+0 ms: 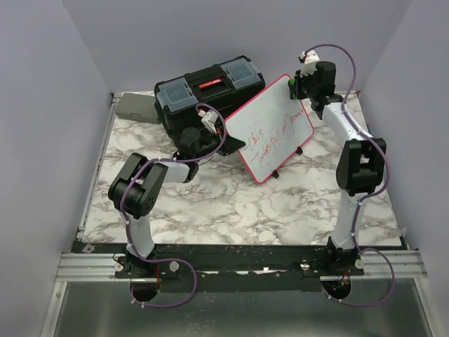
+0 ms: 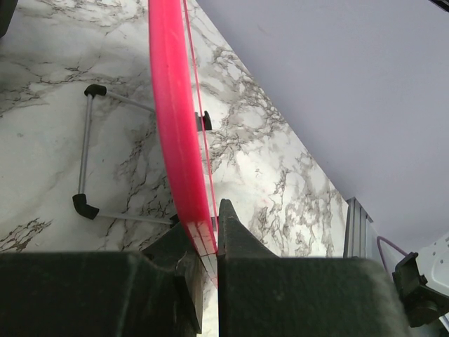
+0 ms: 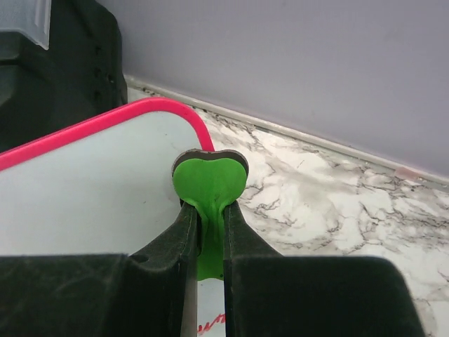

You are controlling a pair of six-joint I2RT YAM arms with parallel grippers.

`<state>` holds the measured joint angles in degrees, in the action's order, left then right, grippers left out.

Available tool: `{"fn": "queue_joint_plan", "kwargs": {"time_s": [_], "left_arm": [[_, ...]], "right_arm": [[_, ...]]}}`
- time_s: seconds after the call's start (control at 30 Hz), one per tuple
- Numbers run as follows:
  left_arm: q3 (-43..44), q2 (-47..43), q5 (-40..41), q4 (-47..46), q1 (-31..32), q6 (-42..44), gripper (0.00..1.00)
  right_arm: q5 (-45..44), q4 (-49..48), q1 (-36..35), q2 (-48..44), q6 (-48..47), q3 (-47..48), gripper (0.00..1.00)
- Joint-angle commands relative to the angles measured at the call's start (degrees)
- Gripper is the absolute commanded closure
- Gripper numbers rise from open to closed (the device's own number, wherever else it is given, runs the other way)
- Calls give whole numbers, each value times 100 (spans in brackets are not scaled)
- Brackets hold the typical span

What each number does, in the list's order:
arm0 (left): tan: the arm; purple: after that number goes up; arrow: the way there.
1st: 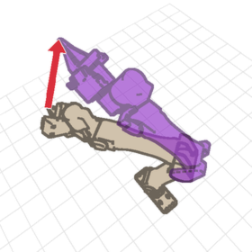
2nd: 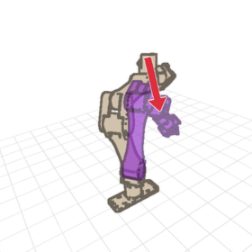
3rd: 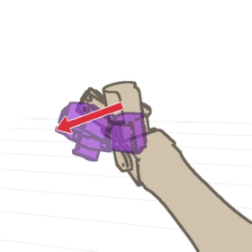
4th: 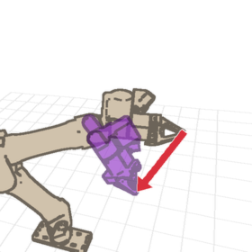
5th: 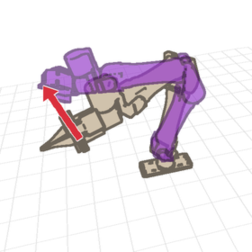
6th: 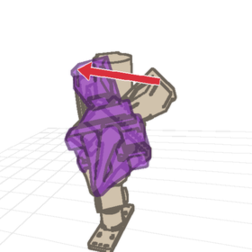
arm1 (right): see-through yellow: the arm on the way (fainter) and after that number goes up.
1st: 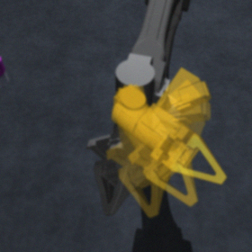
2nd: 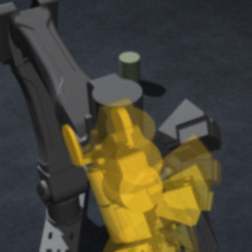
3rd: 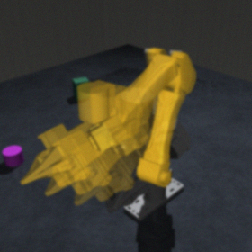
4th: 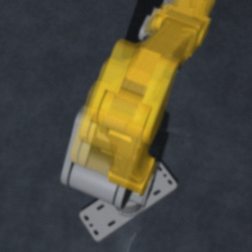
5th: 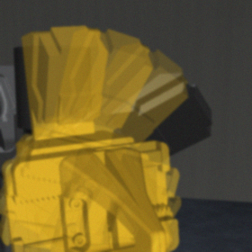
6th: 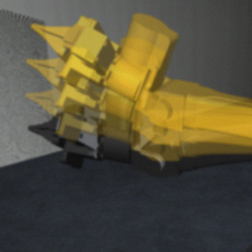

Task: Erase the whiteboard
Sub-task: Erase the whiteboard at the whiteboard stand.

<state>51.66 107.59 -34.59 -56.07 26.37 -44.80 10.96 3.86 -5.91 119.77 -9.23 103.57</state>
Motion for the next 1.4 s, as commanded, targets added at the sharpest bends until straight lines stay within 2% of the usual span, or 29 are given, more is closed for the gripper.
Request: {"fn": "queue_joint_plan", "kwargs": {"time_s": [0.0, 0.17, 0.3, 0.5, 0.77, 0.93, 1.13, 1.27, 1.37], "left_arm": [[-115, -44, -1111, 23, 237, 508, 100], [-130, -41, -1009, -44, 232, 425, 100], [-130, -44, -932, -56, 235, 328, 100], [-112, -62, -883, -59, 237, 235, 100], [-138, -124, -842, -40, 237, 209, 100], [-156, -150, -817, 14, 237, 226, 100], [-121, -126, -787, 27, 237, 208, 100], [-112, -107, -763, 34, 237, 165, 100], [-112, -115, -729, 41, 237, 157, 100]], "right_arm": [[53, 509, -58, 243, -324, -134, 99], [1548, 468, -161, -441, -355, -1157, 99], [1677, -328, -630, -1311, 39, -2457, 99], [1609, -693, -1207, -1875, 684, -3042, 100], [1285, -750, -1544, -1983, 719, -3245, 99], [1402, 116, -1538, -2080, 75, -2899, 99], [1086, 392, -1545, -2405, 97, -2748, 100], [1285, 1176, -1610, -2164, -55, -2396, 99], [962, 1197, -1831, -2212, -131, -2692, 99]]}}
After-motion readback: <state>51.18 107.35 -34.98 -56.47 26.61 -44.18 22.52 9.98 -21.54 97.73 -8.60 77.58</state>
